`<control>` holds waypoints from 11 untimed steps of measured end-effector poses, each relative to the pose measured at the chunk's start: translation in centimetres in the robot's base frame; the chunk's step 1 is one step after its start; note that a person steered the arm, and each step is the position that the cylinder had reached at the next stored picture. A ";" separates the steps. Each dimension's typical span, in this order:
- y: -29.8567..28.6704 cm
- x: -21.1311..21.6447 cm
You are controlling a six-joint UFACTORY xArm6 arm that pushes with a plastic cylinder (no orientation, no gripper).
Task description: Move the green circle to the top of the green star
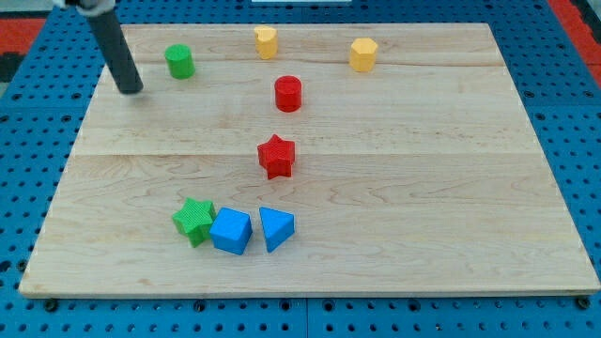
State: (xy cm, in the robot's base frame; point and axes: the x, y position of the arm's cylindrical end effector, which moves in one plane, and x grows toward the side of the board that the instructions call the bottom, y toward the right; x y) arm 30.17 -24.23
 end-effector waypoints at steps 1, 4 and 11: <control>2.1 -4.7; 9.3 0.7; 12.6 16.2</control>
